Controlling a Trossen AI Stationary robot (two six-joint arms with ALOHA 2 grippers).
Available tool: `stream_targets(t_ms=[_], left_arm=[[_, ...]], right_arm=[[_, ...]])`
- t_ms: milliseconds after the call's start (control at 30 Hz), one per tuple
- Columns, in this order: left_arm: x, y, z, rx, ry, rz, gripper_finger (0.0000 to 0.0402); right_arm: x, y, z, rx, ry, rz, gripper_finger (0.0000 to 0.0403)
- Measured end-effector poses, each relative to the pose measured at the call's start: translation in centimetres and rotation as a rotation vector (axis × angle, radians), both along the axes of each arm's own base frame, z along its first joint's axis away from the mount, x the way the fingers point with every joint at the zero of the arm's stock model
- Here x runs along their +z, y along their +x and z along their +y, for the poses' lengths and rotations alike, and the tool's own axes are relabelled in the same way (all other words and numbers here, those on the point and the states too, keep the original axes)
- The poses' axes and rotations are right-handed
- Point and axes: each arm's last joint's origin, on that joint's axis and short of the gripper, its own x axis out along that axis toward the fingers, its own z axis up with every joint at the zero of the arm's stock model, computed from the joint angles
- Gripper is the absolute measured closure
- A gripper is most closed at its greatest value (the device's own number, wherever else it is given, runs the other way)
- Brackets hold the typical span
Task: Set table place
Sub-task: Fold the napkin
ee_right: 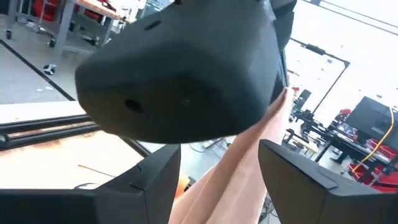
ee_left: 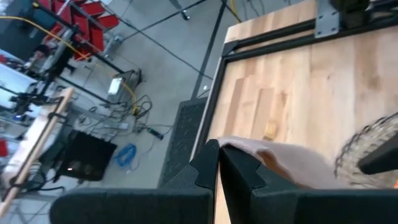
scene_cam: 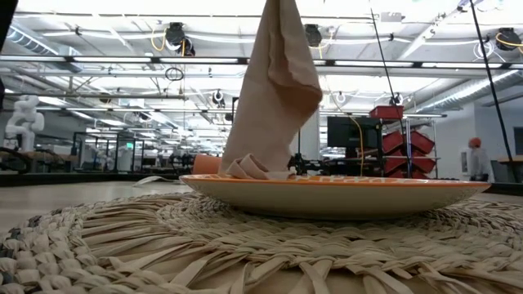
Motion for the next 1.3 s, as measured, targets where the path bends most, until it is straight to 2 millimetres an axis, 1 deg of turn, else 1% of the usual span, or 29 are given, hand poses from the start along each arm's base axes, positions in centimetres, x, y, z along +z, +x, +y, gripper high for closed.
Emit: stream_targets(t_ms=[233, 467, 767, 967, 1300], left_arm=[[0.0, -0.1, -0.8, -0.026, -0.024, -0.013, 0.0402], [-0.1, -0.2, -0.8, -0.009, -0.015, -0.002, 0.0402], [-0.3, -0.5, -1.2, -0.011, -0.005, 0.032, 0.0402], [-0.3, -0.6, -1.7, -0.013, 0.025, 0.032, 0.0402], [-0.1, -0.4, -1.9, -0.026, 0.036, 0.014, 0.0402]], right_arm=[[0.0, 0.3, -0.7, -0.019, 0.006, -0.013, 0.0197], [0.0, 0.3, -0.9, -0.023, -0.007, 0.011, 0.0197], [-0.3, -0.4, -1.3, -0.023, -0.010, 0.020, 0.0214], [-0.4, -0.6, -1.4, -0.024, 0.006, -0.014, 0.0217], [-0.4, -0.6, -1.3, -0.022, 0.031, -0.065, 0.0217]])
